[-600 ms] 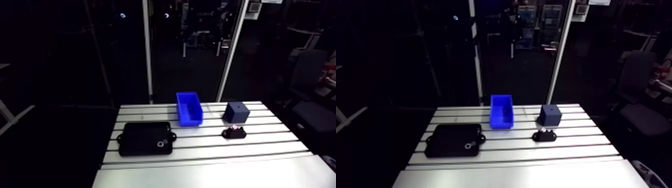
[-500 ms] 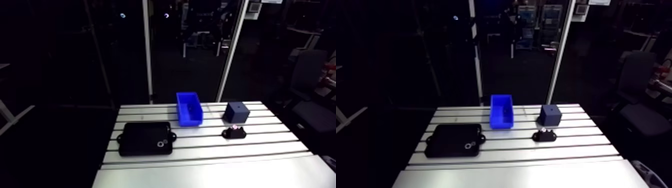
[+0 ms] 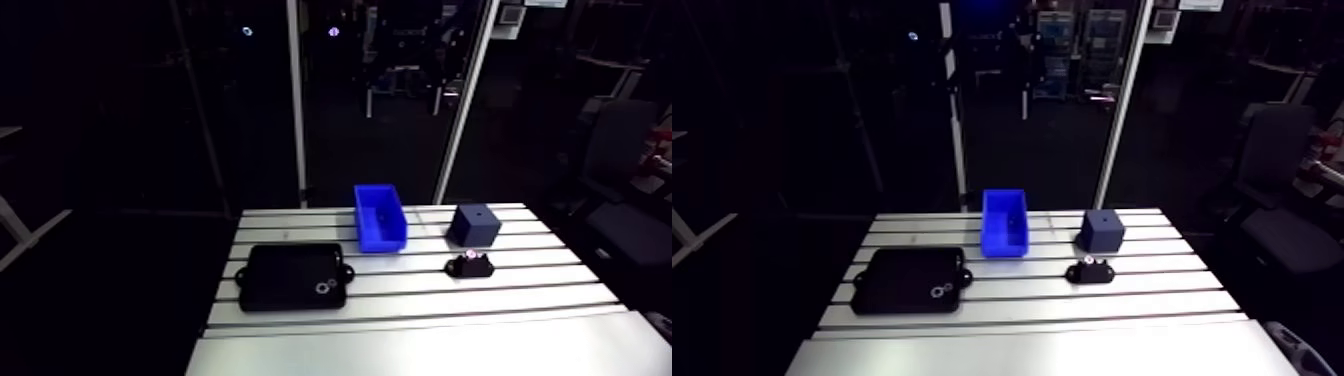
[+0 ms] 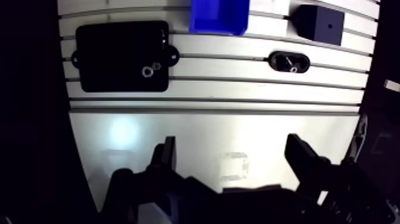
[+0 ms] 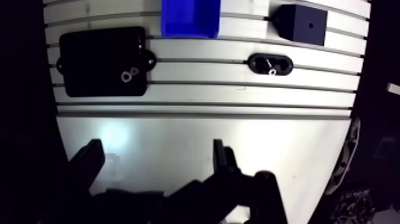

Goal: Pick up the M10 bolt and insert it into the hole until fully seated.

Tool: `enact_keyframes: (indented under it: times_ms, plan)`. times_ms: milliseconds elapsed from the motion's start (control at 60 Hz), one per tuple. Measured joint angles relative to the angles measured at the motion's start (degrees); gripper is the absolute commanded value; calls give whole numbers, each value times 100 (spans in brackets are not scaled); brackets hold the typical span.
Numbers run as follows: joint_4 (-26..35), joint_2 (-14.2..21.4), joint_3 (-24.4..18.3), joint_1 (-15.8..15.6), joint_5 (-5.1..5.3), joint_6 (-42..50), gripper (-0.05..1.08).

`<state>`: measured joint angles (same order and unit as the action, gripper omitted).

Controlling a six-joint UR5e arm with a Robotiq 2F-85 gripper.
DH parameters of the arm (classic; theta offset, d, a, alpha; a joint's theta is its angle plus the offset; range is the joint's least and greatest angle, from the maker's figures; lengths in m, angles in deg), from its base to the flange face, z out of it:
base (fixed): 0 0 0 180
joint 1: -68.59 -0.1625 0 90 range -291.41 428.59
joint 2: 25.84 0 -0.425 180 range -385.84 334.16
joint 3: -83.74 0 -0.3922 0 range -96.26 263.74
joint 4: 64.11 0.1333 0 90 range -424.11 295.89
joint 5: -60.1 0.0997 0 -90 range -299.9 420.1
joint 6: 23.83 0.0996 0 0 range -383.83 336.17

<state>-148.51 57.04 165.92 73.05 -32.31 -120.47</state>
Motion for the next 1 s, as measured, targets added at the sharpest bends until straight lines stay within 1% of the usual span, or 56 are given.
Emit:
enact_keyframes:
  times_ms: [317,750,817,900,1000]
  plan:
    - [-61,-19,-40,21,-8,14,1]
    - [-468,-28,15,183,-21,-52,1]
    - [-586,-27,39,268,-26,-161,1]
    - [-780,-24,99,456,-23,-357,1]
    - [-1006,-20,210,660,9,-533,1]
